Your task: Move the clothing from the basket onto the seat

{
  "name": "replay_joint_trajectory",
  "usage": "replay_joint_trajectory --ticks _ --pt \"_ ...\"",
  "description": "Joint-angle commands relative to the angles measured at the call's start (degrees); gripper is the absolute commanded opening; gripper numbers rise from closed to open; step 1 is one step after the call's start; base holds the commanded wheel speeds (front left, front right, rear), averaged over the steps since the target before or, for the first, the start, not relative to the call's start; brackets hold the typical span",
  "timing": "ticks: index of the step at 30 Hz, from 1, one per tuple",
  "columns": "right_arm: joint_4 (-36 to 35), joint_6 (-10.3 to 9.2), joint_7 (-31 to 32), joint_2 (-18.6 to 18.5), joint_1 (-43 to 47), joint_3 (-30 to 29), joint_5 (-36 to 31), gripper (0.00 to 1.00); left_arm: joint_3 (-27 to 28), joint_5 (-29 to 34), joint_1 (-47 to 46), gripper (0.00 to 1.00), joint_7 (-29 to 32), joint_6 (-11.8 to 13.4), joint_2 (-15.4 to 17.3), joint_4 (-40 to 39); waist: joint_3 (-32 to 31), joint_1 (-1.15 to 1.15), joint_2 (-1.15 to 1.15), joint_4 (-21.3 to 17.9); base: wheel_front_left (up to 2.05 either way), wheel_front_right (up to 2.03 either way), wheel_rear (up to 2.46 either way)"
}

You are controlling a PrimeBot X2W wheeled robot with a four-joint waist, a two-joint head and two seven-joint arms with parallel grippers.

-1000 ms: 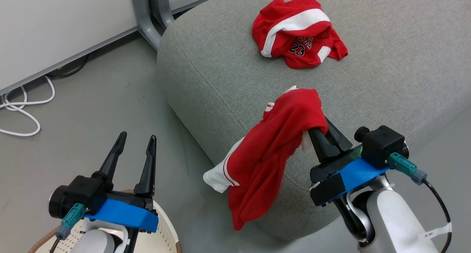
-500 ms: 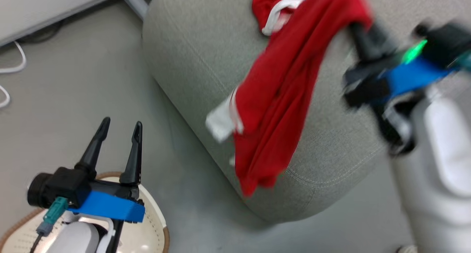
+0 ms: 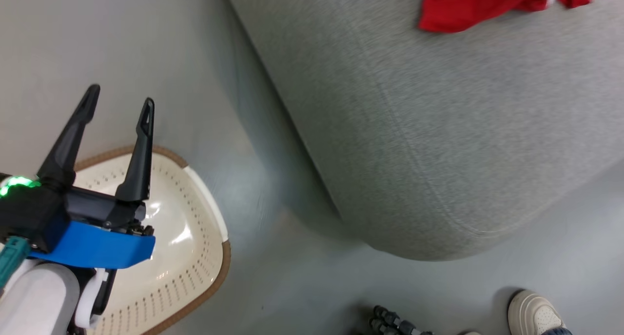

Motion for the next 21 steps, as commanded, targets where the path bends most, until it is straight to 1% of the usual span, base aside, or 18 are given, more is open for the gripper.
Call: replay_joint_trajectory --ticks 1,4,6,9,12,13,14,15,18,21 --pt "1.56 -0.01 -0.22 -1.42 -2.02 -2.13 -0.58 0.00 0.36 0.62 -1.75 1.00 0.52 0.27 0.58 -1.51 5.05 -0.02 0.00 4.23 0.00 0.00 0.00" --pt "5.63 -0.01 -0.96 -1.64 -3.11 -5.82 -1.29 0.00 0.40 1.34 -2.40 1.00 1.24 0.53 1.30 -4.01 7.51 -0.02 0.00 5.33 0.00 0.00 0.00" --pt "8.55 -0.01 -1.90 -1.40 -1.80 -7.54 -2.40 0.00 0.16 1.69 -2.91 1.00 1.51 0.65 1.39 -5.22 8.63 -0.02 0.00 6.04 0.00 0.00 0.00" --pt "14.11 -0.01 -3.38 0.04 2.10 -7.57 -5.20 0.00 0.42 1.51 -2.66 1.00 0.76 1.01 1.04 -5.12 9.16 -0.02 0.00 6.89 0.00 0.00 0.00" --pt "19.91 -0.01 -4.19 0.83 4.59 -8.51 -7.07 0.00 0.19 1.10 -2.08 1.00 -0.04 0.75 0.79 -4.35 8.81 -0.02 0.00 7.65 0.00 0.00 0.00" --pt "21.88 -0.01 -4.23 1.11 5.46 -8.75 -7.70 0.17 0.06 0.96 -2.16 1.00 -0.42 0.63 0.54 -4.03 8.49 -0.02 0.00 8.01 0.00 0.00 0.00" --pt "23.53 -0.01 -4.17 1.19 6.52 -8.27 -8.75 0.48 -0.01 0.78 -2.41 1.00 -0.86 0.56 0.21 -3.56 8.06 -0.02 0.00 8.39 0.00 0.00 0.00" --pt "24.91 -0.01 -4.24 1.06 7.43 -7.62 -9.46 1.00 -0.03 0.61 -2.77 1.00 -1.38 0.45 -0.22 -3.14 7.57 -0.02 0.00 8.73 0.00 0.00 0.00" --pt "27.90 -0.01 -5.19 1.00 9.15 -7.26 -10.04 1.00 -0.70 0.09 -3.58 1.00 -2.83 0.23 -1.63 -1.28 5.45 -0.02 0.00 9.82 0.00 0.00 0.00" --pt "29.20 -0.01 -6.75 -0.17 11.35 -6.37 -11.71 1.00 -1.68 -0.58 -3.87 1.00 -4.72 -0.33 -3.47 1.96 2.09 -0.02 0.00 11.17 0.00 0.00 0.00"
